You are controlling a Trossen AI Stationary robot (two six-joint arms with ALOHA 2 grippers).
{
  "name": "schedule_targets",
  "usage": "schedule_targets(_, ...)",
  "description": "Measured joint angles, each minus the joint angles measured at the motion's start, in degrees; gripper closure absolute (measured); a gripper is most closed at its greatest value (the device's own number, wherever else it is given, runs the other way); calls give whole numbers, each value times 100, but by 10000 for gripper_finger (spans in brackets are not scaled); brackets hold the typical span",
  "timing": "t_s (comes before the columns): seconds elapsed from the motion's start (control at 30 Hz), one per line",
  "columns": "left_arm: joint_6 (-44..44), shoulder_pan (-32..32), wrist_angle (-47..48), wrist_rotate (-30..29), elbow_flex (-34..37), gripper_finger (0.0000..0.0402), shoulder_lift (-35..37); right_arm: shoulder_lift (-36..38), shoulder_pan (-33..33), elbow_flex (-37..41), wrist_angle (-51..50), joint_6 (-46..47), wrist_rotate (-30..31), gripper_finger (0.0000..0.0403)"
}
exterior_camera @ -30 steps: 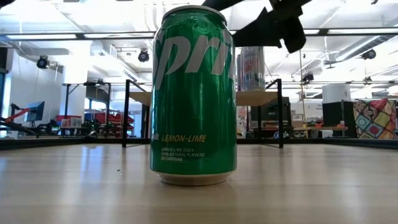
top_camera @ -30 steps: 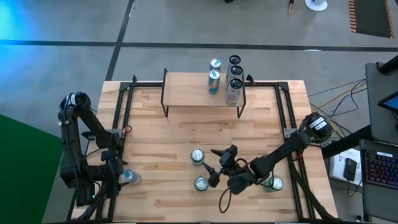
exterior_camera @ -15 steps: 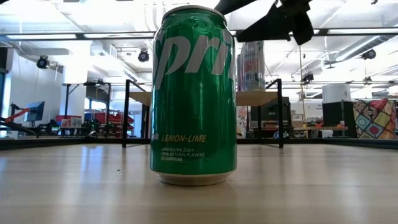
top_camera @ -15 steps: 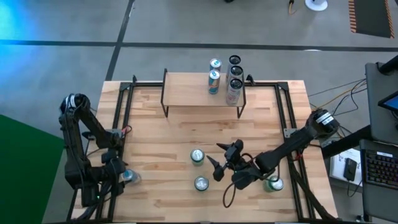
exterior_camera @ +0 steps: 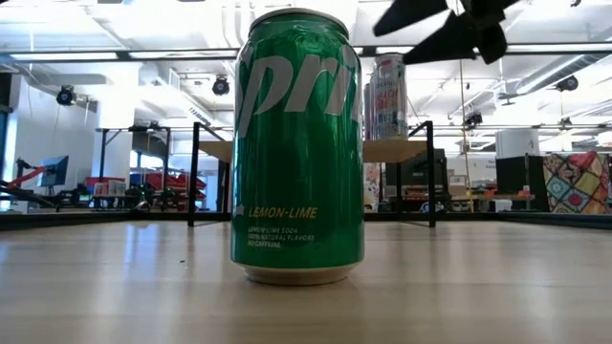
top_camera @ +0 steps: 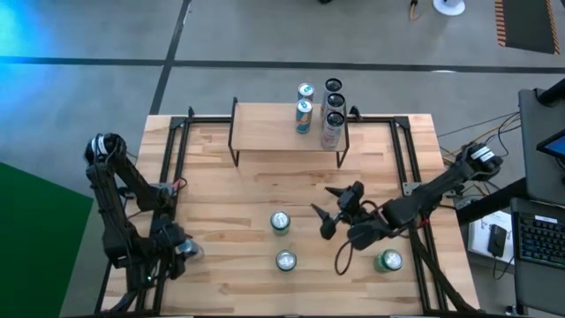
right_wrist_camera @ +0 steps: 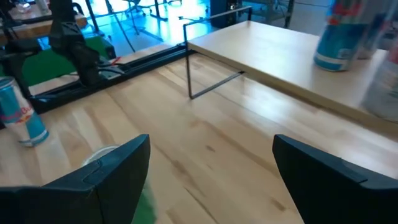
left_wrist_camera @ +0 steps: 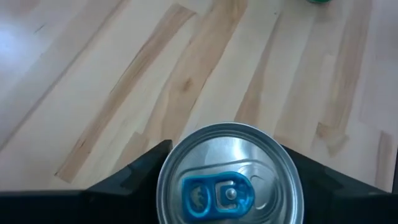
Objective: Place canned beverage on shelf
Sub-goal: Put the blue soda can on the shelf aligned with the other blue soda cans
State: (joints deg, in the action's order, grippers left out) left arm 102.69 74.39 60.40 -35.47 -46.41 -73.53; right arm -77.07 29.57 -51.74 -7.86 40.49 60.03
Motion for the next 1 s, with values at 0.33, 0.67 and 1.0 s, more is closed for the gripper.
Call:
schedule_targets(0.33,-1575,-1202,350,-58,-678,172,22,1097,-25,951,-8,20,-353,76)
schedule_targets(0.67,-5565,-3347,-242,-142,-1939,174,52,848,-25,1127,734,-1032,-1075,76)
schedule_targets(1.0,-8805,-5152,-2440,1332,-2481,174,-121,797,-78,1298,2082,-2305,-1934,76)
